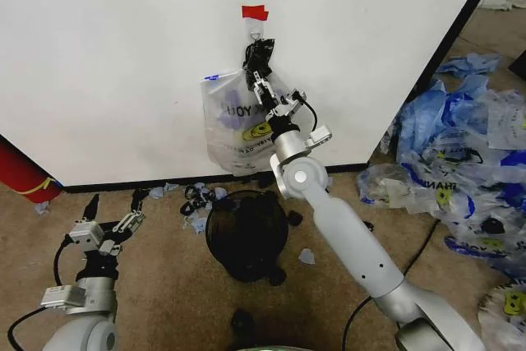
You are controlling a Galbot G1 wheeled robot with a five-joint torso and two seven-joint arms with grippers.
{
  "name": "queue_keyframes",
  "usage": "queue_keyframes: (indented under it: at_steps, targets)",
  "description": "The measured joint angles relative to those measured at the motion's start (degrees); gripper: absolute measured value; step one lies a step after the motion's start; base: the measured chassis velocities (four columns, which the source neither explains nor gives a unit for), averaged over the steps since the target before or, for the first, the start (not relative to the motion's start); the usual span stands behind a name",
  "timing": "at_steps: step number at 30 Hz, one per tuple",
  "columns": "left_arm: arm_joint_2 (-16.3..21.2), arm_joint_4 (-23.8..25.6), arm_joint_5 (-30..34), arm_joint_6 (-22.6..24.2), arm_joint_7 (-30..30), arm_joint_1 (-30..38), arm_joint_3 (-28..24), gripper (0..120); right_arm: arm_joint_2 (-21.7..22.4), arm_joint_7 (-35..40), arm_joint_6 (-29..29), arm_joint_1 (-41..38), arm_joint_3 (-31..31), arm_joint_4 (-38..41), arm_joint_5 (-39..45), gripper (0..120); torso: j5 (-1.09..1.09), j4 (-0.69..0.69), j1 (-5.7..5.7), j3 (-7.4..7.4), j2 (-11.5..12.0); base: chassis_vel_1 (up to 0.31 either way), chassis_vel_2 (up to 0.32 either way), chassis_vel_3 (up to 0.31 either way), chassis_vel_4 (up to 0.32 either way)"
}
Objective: Pick up the garbage bag from the wall and place it over the trash bin.
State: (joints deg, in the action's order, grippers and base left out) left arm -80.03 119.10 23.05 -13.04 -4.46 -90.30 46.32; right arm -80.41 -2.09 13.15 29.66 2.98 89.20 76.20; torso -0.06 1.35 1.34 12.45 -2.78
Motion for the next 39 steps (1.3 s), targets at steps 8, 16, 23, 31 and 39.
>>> queue_keyframes:
  at_steps: [8, 16, 23, 31, 39]
  targets:
    - [-0.2, -0.1, 0.0, -0.5, 0.0, -0.3, 0.0, 97, -0.8, -0.9, 0.5, -0.7, 0.0, -2.3, 0.0, 0, 0.00, -0.01, 0.00, 0.00, 0.0, 0.000, 0.000, 0.000, 0.000]
    - [-0.5, -0.5, -0.3, -0.7, 0.1, -0.2, 0.0, 97, -0.1, -1.1, 0.8, 0.4, 0.3, -1.6, 0.0, 0, 0.00, 0.00, 0.00, 0.00, 0.0, 0.000, 0.000, 0.000, 0.000]
    - [-0.5, -1.3, -0.4, -0.7, 0.1, 0.6, -0.5, 97, 3.4, -1.2, 0.8, 3.1, 0.4, 2.4, 0.1, 0, 0.01, 0.00, 0.00, 0.00, 0.0, 0.000, 0.000, 0.000, 0.000]
    - [-0.4, -2.0, -0.4, -0.7, 0.1, 1.3, -1.0, 97, 8.2, -1.1, 0.9, 7.0, 0.6, 8.6, 0.5, 0, 0.01, 0.00, 0.00, 0.00, 0.0, 0.000, 0.000, 0.000, 0.000]
    - [0.1, -2.3, -0.2, -0.8, 0.1, 1.6, -0.9, 97, 13.0, -1.0, 1.5, 12.4, 2.0, 15.2, 0.1, 0, 0.00, 0.00, 0.00, 0.00, 0.0, 0.000, 0.000, 0.000, 0.000]
